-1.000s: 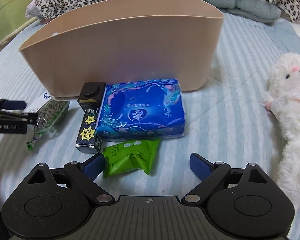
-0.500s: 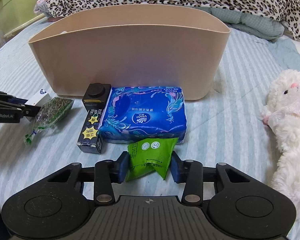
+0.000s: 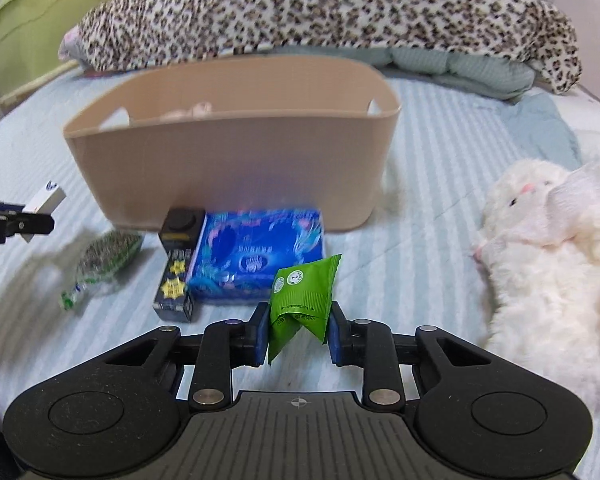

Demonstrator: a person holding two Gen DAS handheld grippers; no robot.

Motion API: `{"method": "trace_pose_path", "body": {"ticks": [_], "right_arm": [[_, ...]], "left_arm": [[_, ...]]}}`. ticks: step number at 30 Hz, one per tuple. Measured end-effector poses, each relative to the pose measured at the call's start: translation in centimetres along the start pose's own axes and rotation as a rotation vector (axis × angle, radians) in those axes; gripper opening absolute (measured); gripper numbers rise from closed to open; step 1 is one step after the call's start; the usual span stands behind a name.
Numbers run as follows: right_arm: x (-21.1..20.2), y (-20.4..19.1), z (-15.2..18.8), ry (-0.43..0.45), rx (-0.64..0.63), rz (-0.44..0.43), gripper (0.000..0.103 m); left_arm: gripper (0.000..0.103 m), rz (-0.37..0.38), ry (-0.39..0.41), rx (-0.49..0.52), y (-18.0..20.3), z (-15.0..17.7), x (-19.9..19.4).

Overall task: Organize objects
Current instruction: 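Carry the box and green packet over the basket and release both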

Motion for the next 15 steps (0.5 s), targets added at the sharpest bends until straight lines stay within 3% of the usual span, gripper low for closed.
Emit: {"method": "trace_pose_path", "body": {"ticks": [15], "right_arm": [[-3.9, 0.3, -5.1, 0.266, 0.064, -0.01, 0.027]], "left_arm": [[0.033, 0.001, 0.258, -0.016, 2.1, -5.2, -4.2]]}}
Point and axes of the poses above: each gripper's, at about its wrist camera, not at the fingertips, and x roughly the way its jaws point, y to its right, z to its underside, the point moved 1 cm from there along x, roughly the way its jaws point, and after that the axes turned 9 degrees about y, right-handed, at the moved point
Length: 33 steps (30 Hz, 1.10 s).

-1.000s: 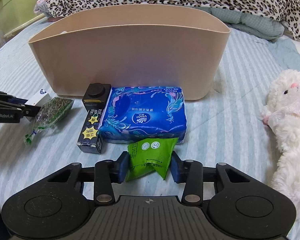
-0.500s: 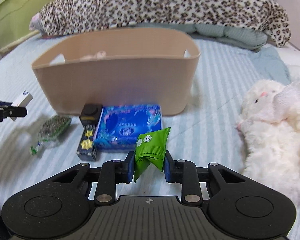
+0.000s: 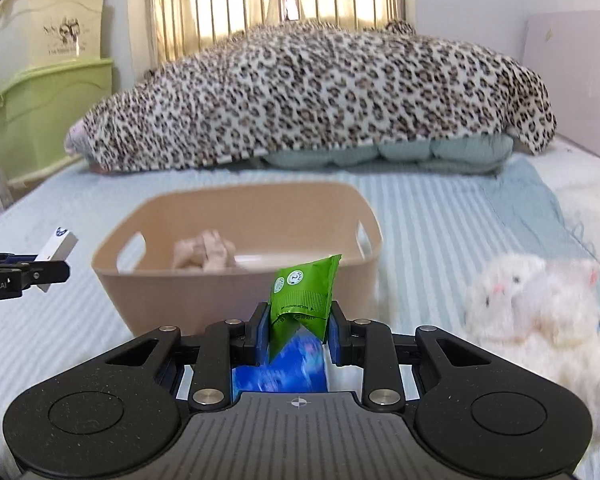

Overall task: Organize objects
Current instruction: 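Carry the box and green packet over the basket and release both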

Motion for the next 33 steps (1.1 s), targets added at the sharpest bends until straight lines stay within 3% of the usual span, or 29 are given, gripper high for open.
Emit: {"method": "trace_pose_path", "body": {"ticks": [6, 10, 21, 30, 31, 33], "right_arm": [[1.7, -1.2, -2.8, 0.046, -0.015, -0.018, 0.027], [3.6, -1.8, -4.4, 0.067, -0.011, -0.025, 0.027], [9.3, -2.0, -4.6, 0.061, 0.003, -0.007, 0.027], [13.7, -0.5, -2.5, -0.073, 0.05, 0.012, 0.027], [13.9, -0.5, -2.3, -0.086, 0.046, 0.011, 0.028], [14.1, -0.6, -1.9, -0.094, 0.028, 0.022, 0.039]], "left_arm": [[0.033, -0.014, 0.07, -0.024, 1.5, -2.6, 1.1], [0.033, -0.018, 0.065, -0.026, 3.1, -3.3, 3.1], [0.033, -0.097, -0.046, 0.02, 5.1, -1.9, 11.3], [0.034, -0.115, -0.169, 0.04, 5.1, 0.3, 14.5], [0.034, -0.118, -0.171, 0.034, 5.0, 0.2, 14.4], [0.035, -0.132, -0.16, 0.032, 4.8, 0.1, 13.9]]}}
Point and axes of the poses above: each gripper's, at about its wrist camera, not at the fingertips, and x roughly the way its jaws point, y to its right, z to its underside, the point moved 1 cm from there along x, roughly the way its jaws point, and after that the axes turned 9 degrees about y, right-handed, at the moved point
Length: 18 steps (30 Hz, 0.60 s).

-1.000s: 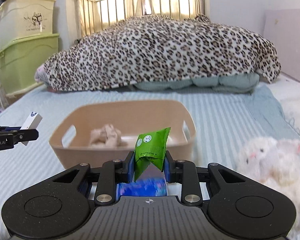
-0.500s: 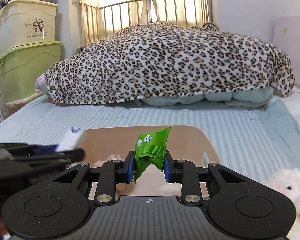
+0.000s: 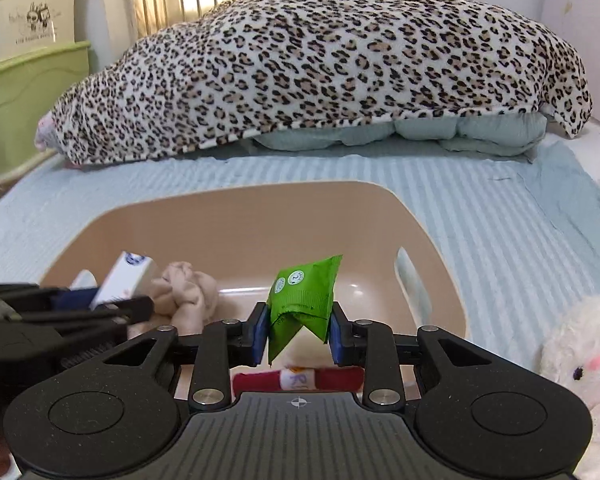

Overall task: Organize objects
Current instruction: 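Carry the box and green packet over the basket and release both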

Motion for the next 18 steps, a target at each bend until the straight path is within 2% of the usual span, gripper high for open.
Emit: {"method": "trace_pose_path", "body": {"ticks": [1, 2, 3, 4, 5, 6, 8, 10, 18], "right_arm": [[-0.1, 0.0, 0.1, -0.003, -0.004, -0.001, 0.042], [-0.2, 0.0, 0.1, -0.007, -0.002, -0.008, 0.052], [-0.4, 0.1, 0.1, -0.009, 0.001, -0.013, 0.058], [-1.0, 0.1, 0.1, -0.002, 0.002, -0.015, 0.07], [-1.7, 0.0, 0.0, 0.014, -0.005, -0.014, 0.078], [-2.4, -0.2, 0.0, 0.031, -0.016, -0.011, 0.08], [-3.8, -0.3, -0.3, 0.06, -0.033, -0.006, 0.094], [-5.0, -0.1, -0.6, 0.078, -0.03, -0.004, 0.1], [-8.7, 0.6, -0.6, 0.038, -0.004, -0.02, 0.103]], "left_arm": [[0.037, -0.008, 0.004, 0.004, 0.0, -0.1, -0.3], [0.05, -0.017, 0.007, 0.007, -0.1, -0.2, -0.6], [0.067, -0.022, 0.014, 0.007, -0.3, -0.3, -1.0], [0.073, -0.03, 0.027, 0.005, -0.5, -0.3, -1.5], [0.075, -0.036, 0.04, 0.004, -0.7, -0.5, -2.0], [0.075, -0.038, 0.044, 0.006, -0.8, -0.6, -2.4], [0.076, -0.038, 0.045, 0.003, -1.3, -0.8, -3.4], [0.078, -0.026, 0.05, 0.018, -1.6, -0.6, -4.5], [0.081, 0.01, 0.056, 0.05, -2.3, 0.3, -8.9]]}}
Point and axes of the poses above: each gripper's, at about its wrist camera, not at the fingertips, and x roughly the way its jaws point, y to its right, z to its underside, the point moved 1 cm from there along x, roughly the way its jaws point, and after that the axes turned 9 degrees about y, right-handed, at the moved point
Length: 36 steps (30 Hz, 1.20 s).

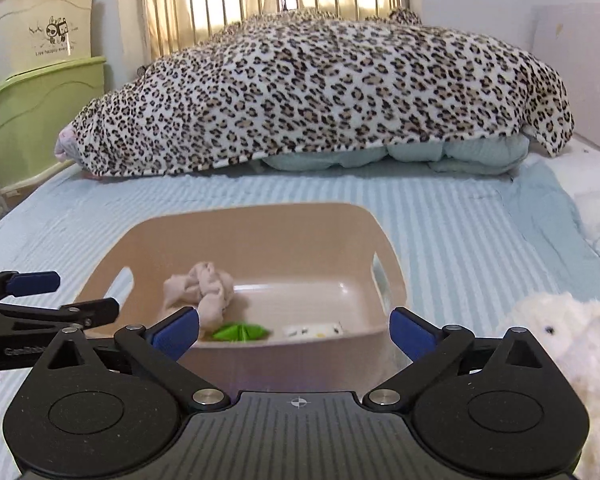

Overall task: Organize objects
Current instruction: 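Carry the box and green packet over the basket and release both, then grasp the herb bag with the left tool while the right tool grasps the blue tissue pack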

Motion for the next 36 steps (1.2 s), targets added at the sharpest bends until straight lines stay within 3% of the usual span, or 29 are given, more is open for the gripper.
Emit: {"method": "trace_pose_path", "body": {"ticks": [8, 18, 23, 36], "right_arm": [[-2.0, -0.7, 2.5, -0.071, -0.076, 0.009, 0.103], [-1.3, -0.2, 5.8, -0.171, -0.13, 0.027, 0.103], [0.2, 0.2, 7.2, -0.227, -0.117, 0.004, 0.103], [3.4, 0.2, 8.5, -0.257, -0.043, -0.067, 0.103]], "left_arm": [[0.081, 0.029, -0.089, -0.038, -1.5, 2.2, -1.5], [0.081, 0.004, -0.232, 0.12, -1.4, 7.5, -0.1], [0.081, 0.045, -0.292, 0.053, -2.7, 8.8, 1.2], [0.081, 0.132, -0.304, 0.059, -0.9, 9.1, 3.4]]}}
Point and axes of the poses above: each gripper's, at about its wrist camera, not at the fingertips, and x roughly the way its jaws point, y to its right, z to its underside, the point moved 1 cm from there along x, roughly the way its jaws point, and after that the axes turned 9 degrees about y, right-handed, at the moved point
